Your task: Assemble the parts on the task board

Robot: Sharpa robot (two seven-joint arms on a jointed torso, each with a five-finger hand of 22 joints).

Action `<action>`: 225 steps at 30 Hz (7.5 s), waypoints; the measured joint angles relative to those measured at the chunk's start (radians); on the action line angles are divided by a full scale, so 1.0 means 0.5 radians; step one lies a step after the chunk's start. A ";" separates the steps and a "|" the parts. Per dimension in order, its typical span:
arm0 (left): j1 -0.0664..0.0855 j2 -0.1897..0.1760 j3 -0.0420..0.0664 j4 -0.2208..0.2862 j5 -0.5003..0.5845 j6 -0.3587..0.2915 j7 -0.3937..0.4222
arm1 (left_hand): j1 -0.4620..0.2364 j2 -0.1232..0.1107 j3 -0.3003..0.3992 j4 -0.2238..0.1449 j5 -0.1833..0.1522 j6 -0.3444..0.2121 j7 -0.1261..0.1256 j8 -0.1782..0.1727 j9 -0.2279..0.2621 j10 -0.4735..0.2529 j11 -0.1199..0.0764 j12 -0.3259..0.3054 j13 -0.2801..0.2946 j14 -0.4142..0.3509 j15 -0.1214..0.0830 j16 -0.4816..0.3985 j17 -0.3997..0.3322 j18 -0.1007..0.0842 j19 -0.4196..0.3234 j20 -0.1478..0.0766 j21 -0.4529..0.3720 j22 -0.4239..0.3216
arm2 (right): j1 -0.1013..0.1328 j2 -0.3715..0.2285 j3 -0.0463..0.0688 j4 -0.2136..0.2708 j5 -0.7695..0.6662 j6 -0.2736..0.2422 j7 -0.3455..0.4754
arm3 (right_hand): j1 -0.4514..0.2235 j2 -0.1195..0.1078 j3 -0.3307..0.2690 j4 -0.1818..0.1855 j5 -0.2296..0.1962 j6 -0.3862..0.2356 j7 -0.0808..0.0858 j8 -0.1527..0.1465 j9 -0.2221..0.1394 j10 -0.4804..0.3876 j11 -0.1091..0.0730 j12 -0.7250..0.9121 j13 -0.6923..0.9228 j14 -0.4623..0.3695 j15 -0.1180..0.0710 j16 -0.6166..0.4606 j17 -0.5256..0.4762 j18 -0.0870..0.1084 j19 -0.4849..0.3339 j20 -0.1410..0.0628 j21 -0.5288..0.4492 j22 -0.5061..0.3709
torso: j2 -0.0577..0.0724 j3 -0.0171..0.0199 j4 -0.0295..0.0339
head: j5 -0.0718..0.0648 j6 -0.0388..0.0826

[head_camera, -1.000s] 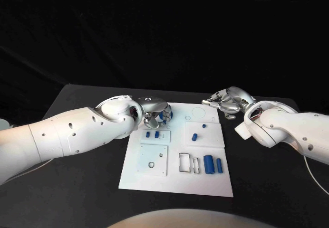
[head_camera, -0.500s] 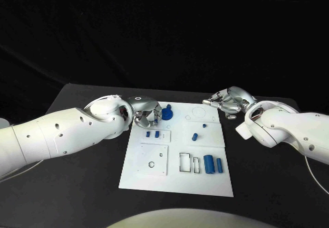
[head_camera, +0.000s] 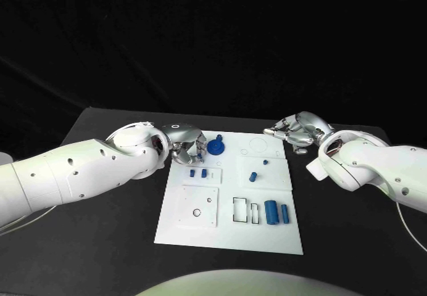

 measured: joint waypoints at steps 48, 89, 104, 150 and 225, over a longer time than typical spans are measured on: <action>0.001 0.103 -0.003 -0.115 0.036 0.120 0.022 | -0.005 -0.005 0.006 -0.006 0.000 0.000 0.000 -0.008 0.001 0.009 0.003 -0.023 -0.010 0.000 0.000 -0.008 -0.020 0.000 0.000 0.000 -0.009 -0.015 | -0.001 0.000 0.000 0.000 0.000 -0.004 0.000 | 0.000 -0.001 0.000 0.000 0.000 0.000 0.000 0.000 0.000 0.000 0.000 0.000 0.003 0.000 0.000 0.000 0.001 0.000 0.000 0.000 0.000 0.001 | 0.000 0.0000 0.000 | -0.002 -0.015; -0.003 0.084 -0.007 -0.108 0.036 0.172 0.018 | -0.086 -0.044 -0.008 0.004 -0.082 -0.099 0.033 -0.128 -0.017 -0.054 0.044 -0.217 -0.054 -0.081 0.037 -0.058 -0.158 0.000 -0.100 0.019 -0.114 -0.149 | -0.001 0.001 0.000 -0.002 0.000 -0.006 0.000 | 0.002 0.000 -0.007 0.000 0.000 0.000 0.000 0.001 -0.001 0.000 0.000 0.000 0.002 0.000 0.000 0.000 0.000 0.000 0.000 0.000 -0.003 0.000 | 0.000 0.0000 0.001 | 0.004 -0.027; -0.004 0.081 -0.008 -0.109 0.042 0.170 0.018 | -0.108 -0.066 0.001 0.023 -0.081 -0.165 0.036 -0.178 -0.031 -0.100 0.074 -0.302 -0.089 -0.133 0.061 -0.080 -0.247 0.000 -0.136 0.042 -0.165 -0.231 | -0.001 0.002 0.000 -0.004 0.000 -0.006 0.001 | 0.011 0.010 -0.017 0.000 0.000 0.000 0.000 0.008 -0.001 0.000 0.000 0.000 0.002 0.000 0.000 0.000 0.000 0.000 0.000 0.000 -0.012 0.000 | -0.001 0.0010 -0.001 | 0.007 -0.024; -0.003 -0.424 0.100 0.218 2.077 -0.067 0.365 | -0.163 -0.026 -0.112 0.169 -0.081 -0.164 0.093 -0.161 -0.063 -0.158 0.086 -0.058 -0.071 -0.464 0.072 -0.484 -0.931 0.032 -0.371 0.050 -0.622 -0.707 | -0.082 -0.005 -0.001 -0.008 -1.238 0.253 -0.040 | 0.986 -0.316 0.360 -0.006 -0.101 0.001 -0.012 -0.136 -0.175 -0.597 0.040 -2.056 -2.097 0.000 0.022 -0.201 -0.119 0.062 -0.100 0.015 -0.314 -0.112 | -0.002 0.0000 -0.002 | -0.126 0.040; -0.003 -0.486 0.100 0.312 2.737 0.011 0.591 | -0.154 -0.018 -0.129 0.163 -0.081 -0.193 0.107 -0.161 -0.068 -0.217 0.099 -0.044 -0.069 -0.501 0.079 -0.542 -0.955 0.032 -0.357 0.050 -0.700 -0.765 | -0.193 0.206 0.015 -0.058 -1.949 0.338 -0.374 | 0.395 -0.497 1.691 -0.457 0.043 0.478 -0.056 -0.102 -0.010 -0.324 0.060 -2.185 -2.327 0.000 -0.008 -0.190 -0.119 0.062 0.035 -0.027 -0.035 0.065 | 0.000 -0.0002 -0.002 | -0.130 0.009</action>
